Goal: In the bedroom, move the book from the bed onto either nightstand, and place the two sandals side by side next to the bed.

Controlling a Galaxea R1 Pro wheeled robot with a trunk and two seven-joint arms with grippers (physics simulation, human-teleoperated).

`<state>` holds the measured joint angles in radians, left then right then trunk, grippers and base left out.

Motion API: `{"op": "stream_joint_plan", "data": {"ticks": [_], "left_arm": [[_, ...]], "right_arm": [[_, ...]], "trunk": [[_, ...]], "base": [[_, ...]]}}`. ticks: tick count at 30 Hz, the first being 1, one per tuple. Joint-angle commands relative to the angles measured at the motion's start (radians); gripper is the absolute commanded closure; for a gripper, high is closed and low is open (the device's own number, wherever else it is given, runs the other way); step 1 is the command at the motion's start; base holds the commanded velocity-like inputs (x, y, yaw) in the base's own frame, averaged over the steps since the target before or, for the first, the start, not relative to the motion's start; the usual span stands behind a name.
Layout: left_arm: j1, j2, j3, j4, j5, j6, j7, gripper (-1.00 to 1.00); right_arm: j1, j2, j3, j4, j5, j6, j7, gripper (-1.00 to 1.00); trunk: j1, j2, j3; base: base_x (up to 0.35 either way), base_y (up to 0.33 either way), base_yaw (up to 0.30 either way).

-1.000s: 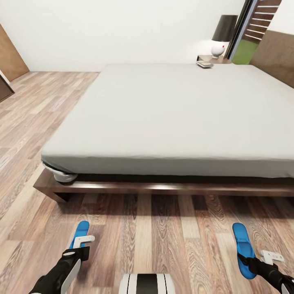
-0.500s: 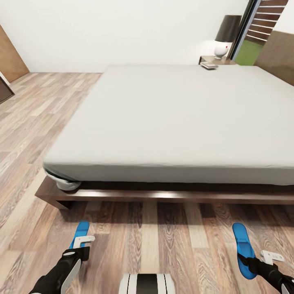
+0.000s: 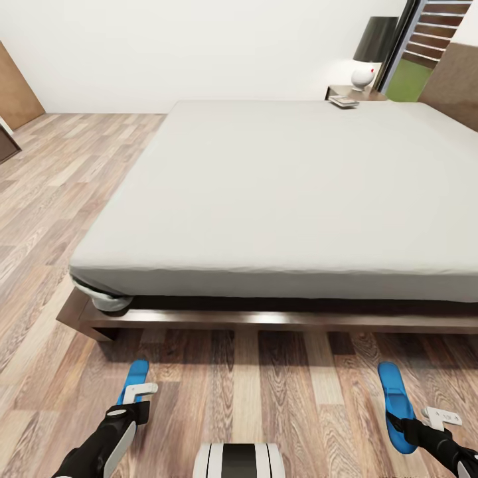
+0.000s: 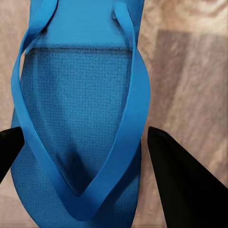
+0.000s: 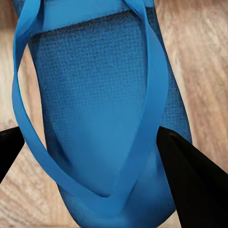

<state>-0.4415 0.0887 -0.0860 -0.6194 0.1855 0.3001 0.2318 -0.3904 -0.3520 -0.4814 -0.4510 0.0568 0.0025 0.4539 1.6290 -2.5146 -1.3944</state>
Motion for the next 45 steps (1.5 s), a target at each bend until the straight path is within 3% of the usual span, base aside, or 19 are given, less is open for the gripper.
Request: {"op": "stream_joint_plan", "data": {"ticks": [1,18,27,30,32,45], "left_arm": [[0.000,0.001,-0.008,-0.002,0.009,0.005,0.010,1.00],[0.000,0.002,-0.008,-0.002,0.009,0.004,0.009,1.00],[0.000,0.006,-0.005,-0.002,0.015,0.003,-0.008,1.00],[0.000,0.008,-0.003,-0.002,0.016,0.004,-0.101,1.00],[0.000,0.008,-0.003,-0.002,0.016,0.003,-0.125,1.00],[0.000,0.010,-0.003,-0.002,0.017,0.000,-0.134,1.00]], "right_arm": [[-0.001,0.001,-0.008,0.000,0.006,0.000,0.008,1.00],[-0.001,0.001,-0.008,0.000,0.006,0.000,0.007,1.00],[-0.001,0.001,-0.008,0.000,0.006,0.000,0.008,1.00],[-0.001,0.001,-0.008,0.000,0.006,0.000,0.008,1.00],[-0.001,0.001,-0.008,0.000,0.006,-0.001,0.008,1.00],[-0.001,0.001,-0.008,0.000,0.006,-0.001,0.008,1.00]], "trunk": [[0.000,-0.001,-0.005],[0.008,-0.005,-0.070],[0.008,-0.005,-0.070],[0.008,-0.005,-0.070],[0.008,-0.005,-0.070],[0.008,-0.005,-0.070]], "base": [[0.000,0.000,0.000],[0.000,0.000,0.000],[0.000,0.000,0.000],[0.000,0.000,0.000],[0.000,0.000,0.000],[0.000,0.000,0.000]]}}
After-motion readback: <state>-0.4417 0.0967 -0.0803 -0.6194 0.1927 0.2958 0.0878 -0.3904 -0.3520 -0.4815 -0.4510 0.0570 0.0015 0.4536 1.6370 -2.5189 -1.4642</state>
